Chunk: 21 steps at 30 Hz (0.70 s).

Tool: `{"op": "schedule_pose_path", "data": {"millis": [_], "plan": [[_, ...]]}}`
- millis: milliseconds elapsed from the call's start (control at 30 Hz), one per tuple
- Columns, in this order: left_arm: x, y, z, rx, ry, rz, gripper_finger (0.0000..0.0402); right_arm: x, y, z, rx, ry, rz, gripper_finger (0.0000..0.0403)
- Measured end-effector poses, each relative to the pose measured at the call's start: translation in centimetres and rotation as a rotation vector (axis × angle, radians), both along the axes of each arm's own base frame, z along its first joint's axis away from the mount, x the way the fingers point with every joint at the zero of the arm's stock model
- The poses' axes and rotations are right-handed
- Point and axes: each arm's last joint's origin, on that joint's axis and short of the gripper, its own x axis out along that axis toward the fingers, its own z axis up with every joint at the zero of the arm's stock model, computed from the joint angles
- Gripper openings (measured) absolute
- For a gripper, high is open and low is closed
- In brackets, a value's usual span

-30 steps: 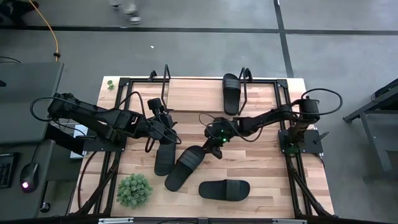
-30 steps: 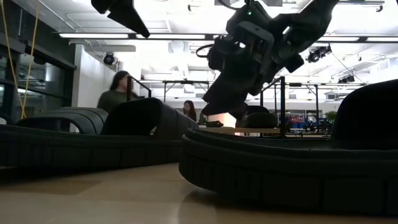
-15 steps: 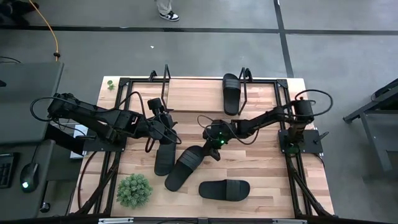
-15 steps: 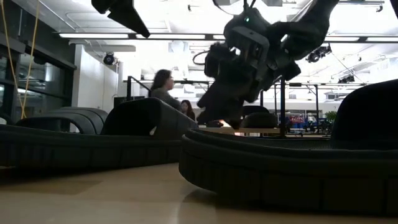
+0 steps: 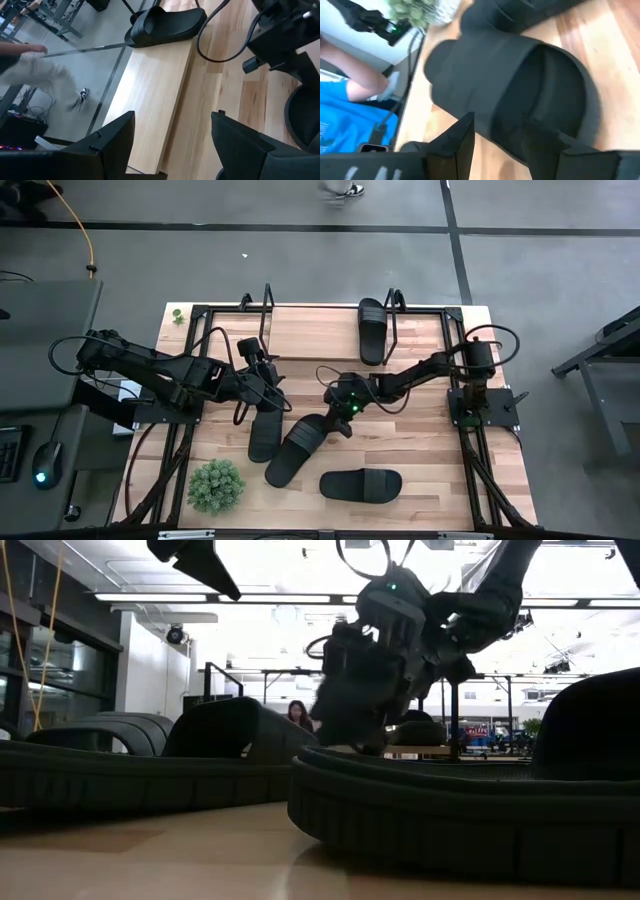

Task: Pick and place slides into the shelf
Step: Put the middle black slipper on the shelf

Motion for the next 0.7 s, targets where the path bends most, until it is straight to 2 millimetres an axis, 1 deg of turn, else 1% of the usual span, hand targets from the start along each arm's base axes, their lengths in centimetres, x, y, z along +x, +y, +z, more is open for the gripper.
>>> {"op": "schedule_pose_path", "data": {"millis": [367,467,567,700], "plan": [[0.0,0.0,0.0,0.0,-0.002,0.0,0.0246,0.0,0.3,0.0,0.001,-0.002,0.006,0.014],[0.0,0.0,0.0,-0.001,-0.006,0.0,0.0246,0.2,0.2,-0.3,0.001,0.002,0.002,0.014],[0.0,0.0,0.1,-0.001,-0.008,0.0,0.0246,1.1,0.4,-1.0,0.01,0.013,0.013,0.014],[0.0,0.0,0.0,-0.001,-0.007,0.0,0.0246,3.1,0.8,-1.9,0.06,0.007,0.093,0.014]]}}
